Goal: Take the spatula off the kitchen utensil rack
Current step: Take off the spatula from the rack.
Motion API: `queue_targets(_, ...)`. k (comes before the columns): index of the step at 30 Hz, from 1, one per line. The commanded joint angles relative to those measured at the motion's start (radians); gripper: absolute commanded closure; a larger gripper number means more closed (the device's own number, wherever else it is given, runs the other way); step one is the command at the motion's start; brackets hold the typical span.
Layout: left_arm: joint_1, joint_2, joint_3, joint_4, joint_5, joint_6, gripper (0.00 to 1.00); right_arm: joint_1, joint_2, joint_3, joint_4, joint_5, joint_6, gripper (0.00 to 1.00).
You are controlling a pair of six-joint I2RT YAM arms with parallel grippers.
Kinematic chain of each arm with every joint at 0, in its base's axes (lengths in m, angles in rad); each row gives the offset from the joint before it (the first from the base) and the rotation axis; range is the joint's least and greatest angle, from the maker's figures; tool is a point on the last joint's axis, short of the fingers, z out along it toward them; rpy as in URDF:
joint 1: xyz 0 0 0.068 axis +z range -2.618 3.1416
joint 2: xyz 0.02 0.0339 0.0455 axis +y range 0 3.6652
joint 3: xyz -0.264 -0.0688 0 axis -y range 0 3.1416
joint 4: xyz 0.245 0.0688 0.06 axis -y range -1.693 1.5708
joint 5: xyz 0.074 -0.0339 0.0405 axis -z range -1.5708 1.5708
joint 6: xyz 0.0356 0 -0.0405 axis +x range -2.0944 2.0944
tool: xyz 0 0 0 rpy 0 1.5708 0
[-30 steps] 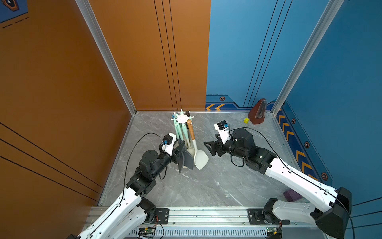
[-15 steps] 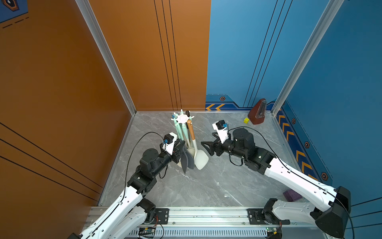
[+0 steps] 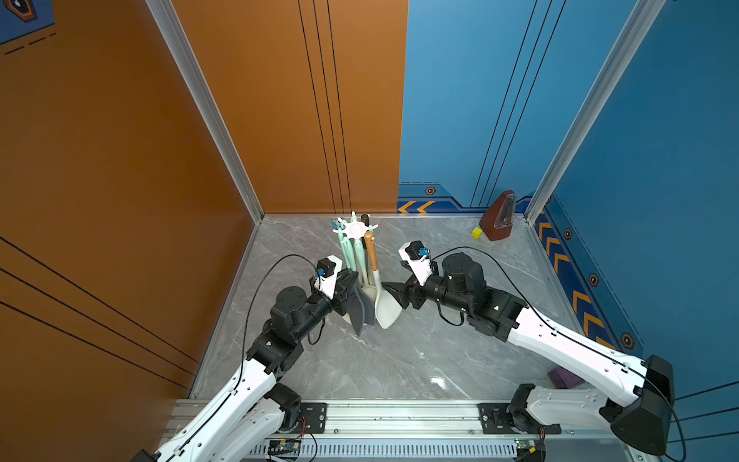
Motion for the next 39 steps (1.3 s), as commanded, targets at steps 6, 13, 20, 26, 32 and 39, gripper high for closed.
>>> queue_targets(6, 0.007, 0.011, -0.006, 0.014, 0.021, 0.021, 0.74, 0.006, 0.076, 0.056, 0.054, 0.0, -0.03, 0.2)
queue_targets(13, 0.006, 0.012, -0.006, 0.014, 0.021, 0.023, 0.74, 0.005, 0.119, 0.088, 0.071, -0.02, -0.027, 0.22)
queue_targets(20, 0.006, 0.025, -0.004, 0.014, 0.025, 0.025, 0.74, 0.001, 0.159, 0.12, 0.069, -0.039, 0.001, 0.28)
queue_targets(26, 0.007, 0.03, -0.006, 0.014, 0.017, 0.028, 0.73, 0.001, 0.169, 0.116, 0.094, -0.028, 0.014, 0.3)
queue_targets(32, 0.007, 0.029, -0.011, 0.014, 0.017, 0.026, 0.73, -0.001, 0.176, 0.115, 0.112, -0.026, 0.013, 0.37)
queue_targets(39, 0.006, 0.029, -0.012, 0.014, 0.02, 0.028, 0.73, 0.001, 0.181, 0.102, 0.134, -0.03, 0.01, 0.49)
